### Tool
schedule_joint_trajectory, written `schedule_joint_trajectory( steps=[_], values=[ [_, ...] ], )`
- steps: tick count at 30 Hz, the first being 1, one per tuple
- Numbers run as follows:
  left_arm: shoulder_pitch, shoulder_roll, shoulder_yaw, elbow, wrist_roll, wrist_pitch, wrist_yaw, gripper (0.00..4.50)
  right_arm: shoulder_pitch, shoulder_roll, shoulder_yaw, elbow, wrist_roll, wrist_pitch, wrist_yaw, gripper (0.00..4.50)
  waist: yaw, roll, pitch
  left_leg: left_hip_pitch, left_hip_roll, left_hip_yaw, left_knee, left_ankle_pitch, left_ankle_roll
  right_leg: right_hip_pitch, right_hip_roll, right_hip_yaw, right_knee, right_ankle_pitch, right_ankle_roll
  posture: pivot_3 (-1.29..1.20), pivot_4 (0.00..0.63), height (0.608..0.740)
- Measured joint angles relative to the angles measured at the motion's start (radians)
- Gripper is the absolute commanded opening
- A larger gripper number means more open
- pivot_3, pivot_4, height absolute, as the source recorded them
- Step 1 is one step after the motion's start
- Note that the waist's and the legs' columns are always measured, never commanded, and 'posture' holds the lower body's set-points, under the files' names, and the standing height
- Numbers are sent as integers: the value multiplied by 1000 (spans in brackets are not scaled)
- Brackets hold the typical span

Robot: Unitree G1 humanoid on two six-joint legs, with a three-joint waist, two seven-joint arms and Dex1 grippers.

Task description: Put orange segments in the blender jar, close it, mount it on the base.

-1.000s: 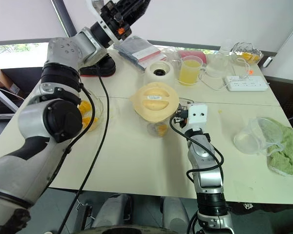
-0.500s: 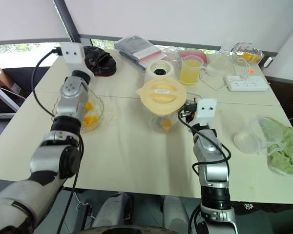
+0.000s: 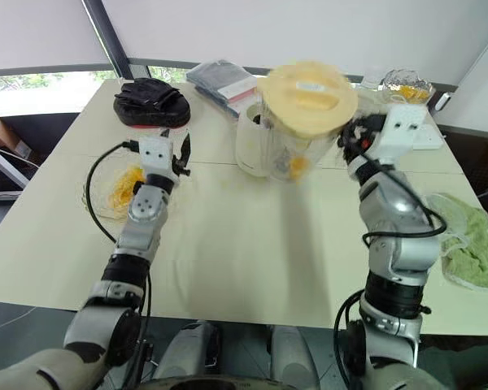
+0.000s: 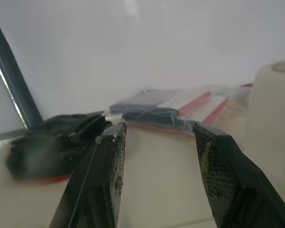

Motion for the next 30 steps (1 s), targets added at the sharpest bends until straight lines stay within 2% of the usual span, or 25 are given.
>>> schedule_joint_trajectory(
  steps=[5,11,17,22,30],
  values=[
    [122,-12,-12,-231,-17,106,-22,2288,-224,-104,-36,38,79,109,3,1291,1,1,1,0,0,0,0,0,0,0,-1,0,-1,0,0,0,150,740],
    [243,1,-31,-387,-42,200,-76,2288,-433,-193,0,344,50,70,59,1291,2,1,1,0,0,2,0,0,0,1,-1,0,-2,0,-1,0,150,740],
    [281,-1,-42,-489,-66,258,-109,2288,-545,-196,102,696,-33,-78,143,1291,-1,2,1,0,0,4,-1,0,0,1,-1,0,-4,0,-1,0,150,740],
    [334,0,-77,-530,-64,274,-128,2288,-688,-168,141,1020,-108,-218,152,1291,-4,4,3,-1,0,4,-4,0,0,-1,-1,0,-5,0,-1,0,150,740],
    [352,0,-115,-580,-46,275,-135,2288,-843,-124,157,1354,-174,-412,157,1291,1,5,3,-1,1,4,-14,0,-1,-1,-3,0,-14,0,-1,0,150,740]
  ],
)
